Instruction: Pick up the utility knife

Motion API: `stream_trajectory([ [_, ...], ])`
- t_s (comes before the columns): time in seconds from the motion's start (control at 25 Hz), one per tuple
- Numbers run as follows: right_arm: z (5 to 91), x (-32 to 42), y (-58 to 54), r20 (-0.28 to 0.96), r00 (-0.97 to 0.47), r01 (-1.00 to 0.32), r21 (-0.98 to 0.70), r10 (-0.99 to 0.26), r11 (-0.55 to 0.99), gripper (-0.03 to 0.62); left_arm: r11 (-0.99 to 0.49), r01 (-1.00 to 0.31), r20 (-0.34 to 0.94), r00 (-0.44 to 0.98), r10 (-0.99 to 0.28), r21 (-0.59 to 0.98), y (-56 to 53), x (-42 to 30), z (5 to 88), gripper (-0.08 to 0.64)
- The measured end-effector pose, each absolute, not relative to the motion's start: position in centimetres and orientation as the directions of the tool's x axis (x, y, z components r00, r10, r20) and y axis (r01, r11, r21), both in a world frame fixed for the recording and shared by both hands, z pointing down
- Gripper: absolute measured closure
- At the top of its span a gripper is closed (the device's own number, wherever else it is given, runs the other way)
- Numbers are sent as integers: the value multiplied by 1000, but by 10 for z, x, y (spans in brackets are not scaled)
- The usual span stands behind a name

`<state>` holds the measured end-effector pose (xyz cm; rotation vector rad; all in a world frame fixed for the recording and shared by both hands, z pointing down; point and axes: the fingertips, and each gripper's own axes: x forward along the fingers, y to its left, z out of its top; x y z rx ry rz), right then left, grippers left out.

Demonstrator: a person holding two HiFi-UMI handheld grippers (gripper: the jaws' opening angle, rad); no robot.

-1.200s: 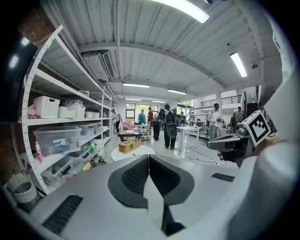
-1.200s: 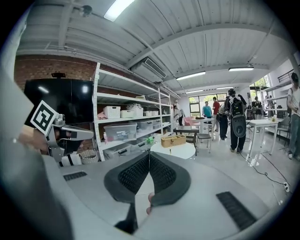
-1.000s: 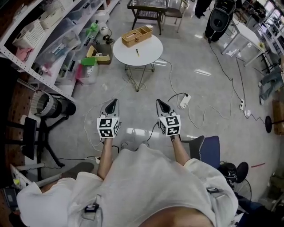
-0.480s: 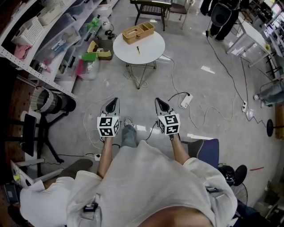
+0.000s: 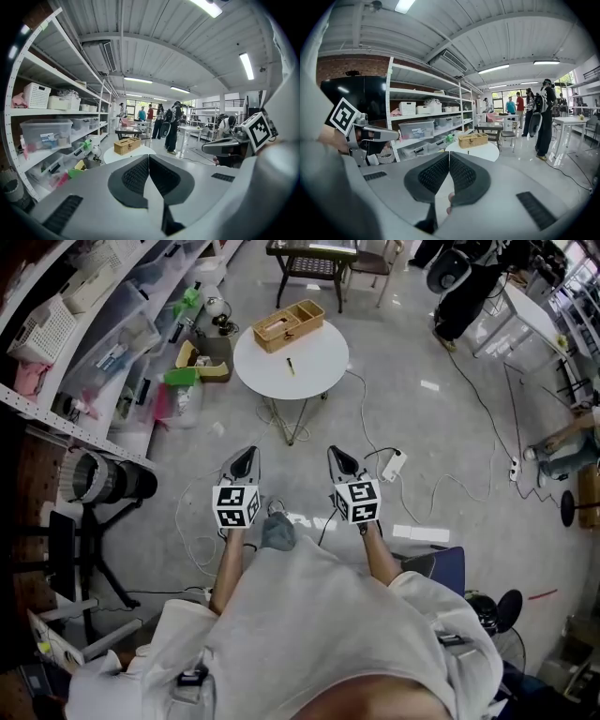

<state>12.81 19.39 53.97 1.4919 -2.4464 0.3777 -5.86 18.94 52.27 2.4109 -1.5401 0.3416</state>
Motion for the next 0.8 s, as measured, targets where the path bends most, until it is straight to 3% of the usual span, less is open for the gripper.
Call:
stream_trajectory([
  [0.8, 519, 63, 9, 346, -328, -941, -33, -879, 338, 560, -552, -825, 290, 562, -775, 125, -29, -103, 513, 540],
])
